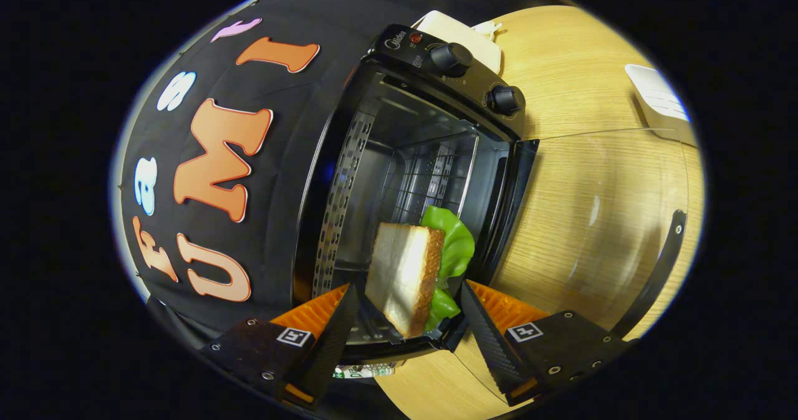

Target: Open the toaster oven, put the food inside, and close the toaster oven door.

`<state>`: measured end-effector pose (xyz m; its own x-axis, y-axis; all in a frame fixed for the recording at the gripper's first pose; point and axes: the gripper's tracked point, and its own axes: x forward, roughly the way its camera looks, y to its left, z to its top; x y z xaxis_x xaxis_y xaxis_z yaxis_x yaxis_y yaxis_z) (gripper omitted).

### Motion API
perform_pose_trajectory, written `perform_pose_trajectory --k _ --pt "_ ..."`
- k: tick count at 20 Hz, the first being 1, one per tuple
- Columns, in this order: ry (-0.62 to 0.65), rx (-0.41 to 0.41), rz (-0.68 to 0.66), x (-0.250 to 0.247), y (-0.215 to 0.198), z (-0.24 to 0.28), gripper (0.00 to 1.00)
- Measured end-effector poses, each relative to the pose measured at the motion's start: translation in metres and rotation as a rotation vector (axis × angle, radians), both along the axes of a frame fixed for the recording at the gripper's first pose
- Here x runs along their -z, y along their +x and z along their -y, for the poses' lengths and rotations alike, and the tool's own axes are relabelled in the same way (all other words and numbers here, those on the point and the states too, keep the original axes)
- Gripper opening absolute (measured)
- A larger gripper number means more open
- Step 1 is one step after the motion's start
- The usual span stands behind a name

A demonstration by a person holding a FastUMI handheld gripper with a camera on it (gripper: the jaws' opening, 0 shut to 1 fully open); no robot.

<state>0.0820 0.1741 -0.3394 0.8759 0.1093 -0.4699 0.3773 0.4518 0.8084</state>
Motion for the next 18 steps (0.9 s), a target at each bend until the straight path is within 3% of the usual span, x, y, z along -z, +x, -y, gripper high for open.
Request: perform_pose_trajectory --k 5,13,18 --pt "-0.076 -0.08 -0.022 -0.007 -0.039 0.005 0.98" --pt "-0.255 -0.33 -0.035 -0.023 -0.089 0.01 0.98" --pt "-0.476 -0.472 -0.009 -0.033 -0.124 0.021 0.98"
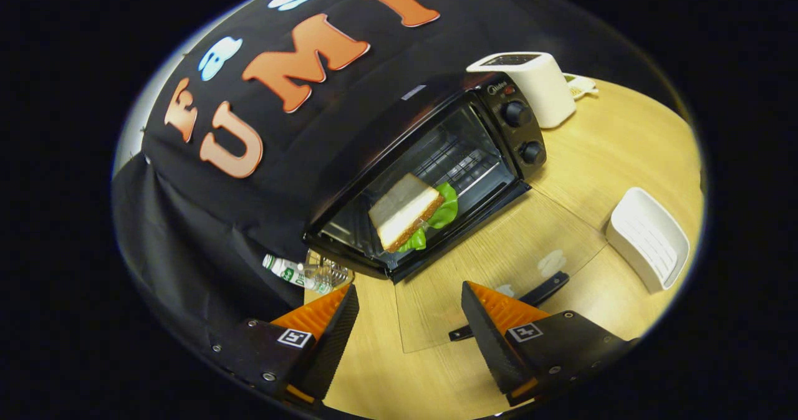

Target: Open the toaster oven, put the food inside, and close the toaster oven door.

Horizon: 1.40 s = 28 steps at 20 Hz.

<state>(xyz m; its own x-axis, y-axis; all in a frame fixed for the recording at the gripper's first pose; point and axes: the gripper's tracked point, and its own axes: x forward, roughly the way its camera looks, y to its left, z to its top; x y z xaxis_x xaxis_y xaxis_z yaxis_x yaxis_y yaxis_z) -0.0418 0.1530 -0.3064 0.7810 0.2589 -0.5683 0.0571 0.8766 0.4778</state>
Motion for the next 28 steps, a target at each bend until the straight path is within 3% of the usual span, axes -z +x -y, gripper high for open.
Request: perform_pose_trajectory --k 7,11,20,28 --pt "-0.329 -0.181 -0.018 0.026 -0.051 0.033 0.99" --pt "-0.457 -0.235 -0.056 0.048 -0.073 0.048 0.99" --pt "-0.542 -0.256 -0.19 0.105 -0.085 0.06 0.99" --pt "-0.589 -0.25 -0.207 0.121 -0.055 0.059 1.0"
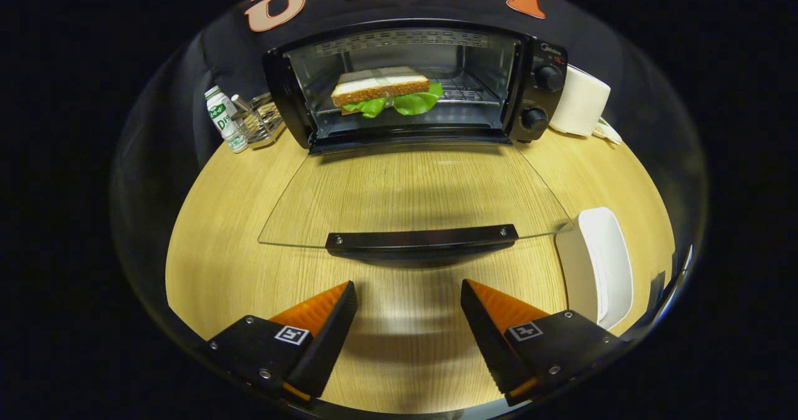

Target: Open the toaster oven, put the food inside, and close the toaster oven door.

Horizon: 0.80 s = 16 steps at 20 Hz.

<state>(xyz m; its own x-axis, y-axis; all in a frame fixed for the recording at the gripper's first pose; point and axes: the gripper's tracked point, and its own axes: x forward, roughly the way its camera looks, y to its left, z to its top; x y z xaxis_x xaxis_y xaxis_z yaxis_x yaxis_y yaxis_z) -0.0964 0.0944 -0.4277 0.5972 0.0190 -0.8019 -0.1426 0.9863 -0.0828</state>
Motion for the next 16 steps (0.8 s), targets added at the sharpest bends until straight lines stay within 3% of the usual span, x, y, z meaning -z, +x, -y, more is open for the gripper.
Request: perform_pose_trajectory --k 8,16 --pt "0.015 0.031 0.022 0.001 0.025 0.0 1.0" --pt "-0.037 0.001 0.138 -0.051 0.056 0.001 1.0"
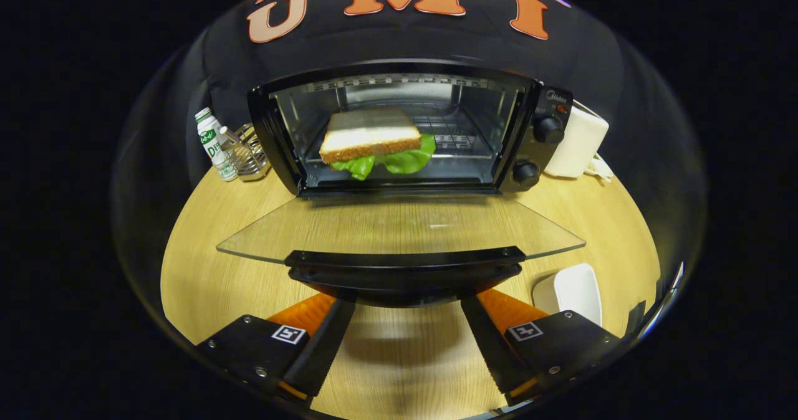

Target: Open the toaster oven, put the food inside, and close the toaster oven door.

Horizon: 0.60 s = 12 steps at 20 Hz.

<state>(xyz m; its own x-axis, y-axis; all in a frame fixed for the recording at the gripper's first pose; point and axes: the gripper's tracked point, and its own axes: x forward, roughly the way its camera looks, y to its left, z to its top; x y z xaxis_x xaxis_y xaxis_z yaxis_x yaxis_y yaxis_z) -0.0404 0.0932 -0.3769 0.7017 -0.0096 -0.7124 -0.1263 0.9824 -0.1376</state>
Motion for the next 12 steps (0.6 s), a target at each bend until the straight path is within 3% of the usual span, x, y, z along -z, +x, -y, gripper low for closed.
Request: perform_pose_trajectory --k 12 --pt "0.042 0.002 0.154 -0.073 0.067 -0.005 1.0"
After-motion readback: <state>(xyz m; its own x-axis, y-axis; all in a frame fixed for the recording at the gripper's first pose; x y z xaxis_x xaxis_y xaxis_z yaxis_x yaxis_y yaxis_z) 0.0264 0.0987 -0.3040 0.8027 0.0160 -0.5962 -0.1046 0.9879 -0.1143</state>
